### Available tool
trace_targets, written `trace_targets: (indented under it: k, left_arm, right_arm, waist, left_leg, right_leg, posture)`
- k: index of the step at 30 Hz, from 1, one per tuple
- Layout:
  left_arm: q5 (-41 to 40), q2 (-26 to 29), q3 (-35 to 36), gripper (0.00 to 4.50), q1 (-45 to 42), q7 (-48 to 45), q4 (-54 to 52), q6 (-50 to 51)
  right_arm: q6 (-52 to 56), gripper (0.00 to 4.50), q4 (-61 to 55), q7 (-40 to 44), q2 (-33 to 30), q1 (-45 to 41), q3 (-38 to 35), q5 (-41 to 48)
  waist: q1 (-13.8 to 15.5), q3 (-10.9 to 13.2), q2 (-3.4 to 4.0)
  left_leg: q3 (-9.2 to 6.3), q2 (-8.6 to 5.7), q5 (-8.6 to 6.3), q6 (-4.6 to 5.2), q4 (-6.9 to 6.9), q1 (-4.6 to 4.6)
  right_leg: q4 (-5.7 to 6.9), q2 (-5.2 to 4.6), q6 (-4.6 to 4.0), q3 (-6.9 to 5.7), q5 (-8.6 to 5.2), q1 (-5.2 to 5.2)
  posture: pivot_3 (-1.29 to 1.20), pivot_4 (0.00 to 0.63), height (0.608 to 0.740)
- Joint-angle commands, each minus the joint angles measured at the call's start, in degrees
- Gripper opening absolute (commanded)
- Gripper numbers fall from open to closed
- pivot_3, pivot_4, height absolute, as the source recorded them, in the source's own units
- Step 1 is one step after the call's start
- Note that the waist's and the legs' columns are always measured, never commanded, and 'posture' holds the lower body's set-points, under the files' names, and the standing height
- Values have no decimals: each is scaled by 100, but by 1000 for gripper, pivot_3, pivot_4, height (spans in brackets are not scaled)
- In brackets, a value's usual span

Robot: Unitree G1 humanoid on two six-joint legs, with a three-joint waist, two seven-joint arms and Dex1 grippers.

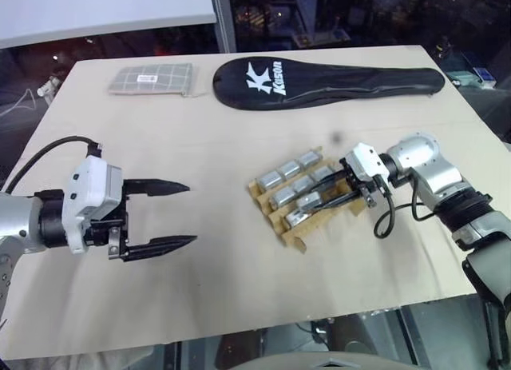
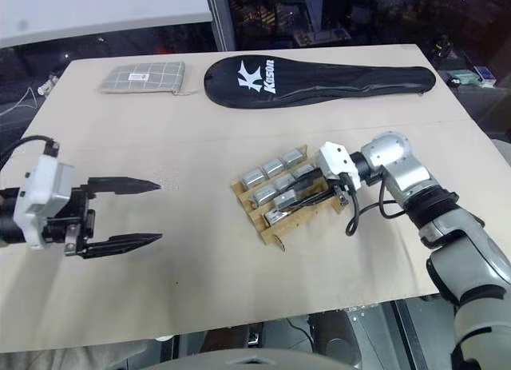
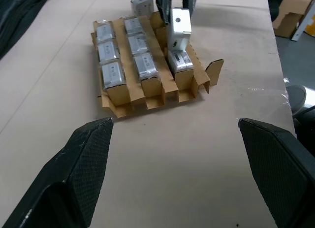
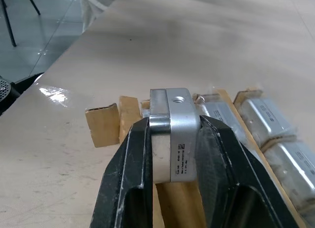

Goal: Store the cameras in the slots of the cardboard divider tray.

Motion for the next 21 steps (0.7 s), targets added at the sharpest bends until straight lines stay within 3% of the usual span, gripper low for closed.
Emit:
trace_targets:
  k: [1,21]
  left_arm:
    - [-142,155,202,4208,-76,-25,-138,67]
    - [-79,158,59,4208,-171,-138,47,-63]
  right_arm:
    - [-233,665,222,351,-59,-217,119,45]
    - [-242,665,365,351,-354,-386,420,266]
  waist:
    - [0,0,0]
    - [1,2,2]
  left_leg:
    - [0,0,0,0,0,0]
    - [1,0,0,-1,0,-3]
  right_leg:
    - [0,0,0,0,0,0]
    - [0,-1,-2,0,1,-3]
  posture:
    - [0,150,740]
    - [0,150,740]
